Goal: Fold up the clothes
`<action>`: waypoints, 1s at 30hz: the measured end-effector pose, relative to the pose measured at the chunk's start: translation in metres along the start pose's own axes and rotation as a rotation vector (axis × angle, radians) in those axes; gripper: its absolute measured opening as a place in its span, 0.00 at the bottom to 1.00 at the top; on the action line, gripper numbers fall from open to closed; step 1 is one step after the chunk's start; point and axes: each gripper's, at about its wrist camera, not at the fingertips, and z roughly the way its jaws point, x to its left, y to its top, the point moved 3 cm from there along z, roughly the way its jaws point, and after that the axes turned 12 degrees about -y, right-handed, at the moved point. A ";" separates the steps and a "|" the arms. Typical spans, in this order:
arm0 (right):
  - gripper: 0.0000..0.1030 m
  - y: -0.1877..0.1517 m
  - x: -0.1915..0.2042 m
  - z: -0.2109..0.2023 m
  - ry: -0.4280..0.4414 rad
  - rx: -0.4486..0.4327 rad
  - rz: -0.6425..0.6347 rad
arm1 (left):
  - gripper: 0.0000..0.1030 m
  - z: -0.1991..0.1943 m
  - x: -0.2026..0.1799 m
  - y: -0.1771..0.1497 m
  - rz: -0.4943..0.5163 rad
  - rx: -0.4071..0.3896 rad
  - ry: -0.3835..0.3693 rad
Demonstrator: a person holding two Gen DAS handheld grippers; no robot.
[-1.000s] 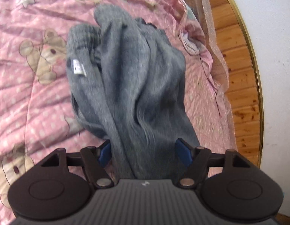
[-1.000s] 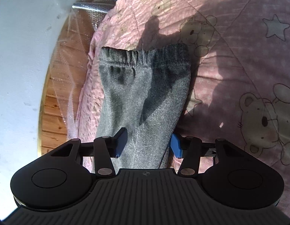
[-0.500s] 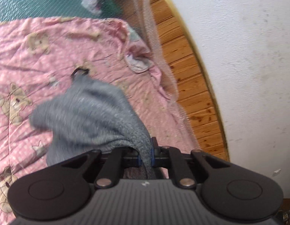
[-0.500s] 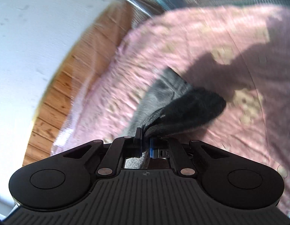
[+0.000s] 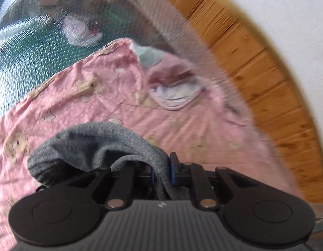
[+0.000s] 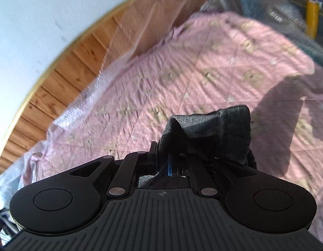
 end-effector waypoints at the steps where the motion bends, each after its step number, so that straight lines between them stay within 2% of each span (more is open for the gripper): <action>1: 0.30 0.010 0.013 0.040 0.016 0.052 -0.031 | 0.13 0.016 0.005 -0.001 -0.022 0.015 0.036; 2: 0.34 0.018 0.023 0.078 0.037 0.102 -0.051 | 0.13 0.031 0.010 -0.004 -0.047 0.028 0.066; 3: 0.34 0.023 0.025 0.098 0.025 0.122 -0.041 | 0.13 0.045 0.016 -0.007 -0.073 0.042 0.096; 4: 0.34 0.027 0.023 0.107 0.011 0.124 -0.028 | 0.14 0.040 0.012 -0.013 -0.047 0.010 0.076; 6: 0.34 0.031 0.008 0.091 0.061 0.032 -0.025 | 0.18 0.027 0.002 -0.026 0.031 -0.046 0.052; 8: 0.48 0.031 -0.010 0.066 0.111 -0.070 -0.039 | 0.19 0.017 -0.001 -0.037 0.073 -0.072 0.040; 10: 0.49 0.022 -0.034 0.045 0.052 -0.138 -0.080 | 0.19 0.007 -0.002 -0.045 0.084 -0.095 0.014; 13: 0.51 -0.008 -0.058 0.039 0.021 -0.108 -0.163 | 0.19 -0.009 0.004 -0.058 0.069 -0.133 -0.010; 16: 0.50 -0.033 -0.056 0.052 0.017 -0.087 -0.276 | 0.24 -0.017 0.004 -0.066 0.094 -0.135 0.010; 18: 0.45 -0.044 -0.052 0.065 0.019 -0.076 -0.339 | 0.24 -0.018 0.003 -0.064 0.099 -0.133 0.015; 19: 0.34 -0.046 -0.049 0.072 0.004 -0.066 -0.368 | 0.24 -0.020 0.001 -0.060 0.107 -0.149 0.022; 20: 0.17 -0.047 -0.045 0.076 -0.025 -0.070 -0.408 | 0.24 -0.023 -0.002 -0.054 0.126 -0.177 0.024; 21: 0.11 -0.049 -0.042 0.079 -0.051 -0.075 -0.447 | 0.24 -0.027 -0.005 -0.047 0.147 -0.206 0.025; 23: 0.07 -0.050 -0.035 0.076 -0.066 -0.099 -0.502 | 0.24 -0.037 -0.010 -0.031 0.160 -0.271 0.044; 25: 0.03 -0.049 -0.028 0.067 -0.080 -0.137 -0.539 | 0.29 -0.048 -0.011 -0.013 0.140 -0.330 0.059; 30: 0.00 -0.028 -0.012 0.048 -0.104 -0.235 -0.580 | 0.31 -0.057 0.005 0.005 0.092 -0.328 0.115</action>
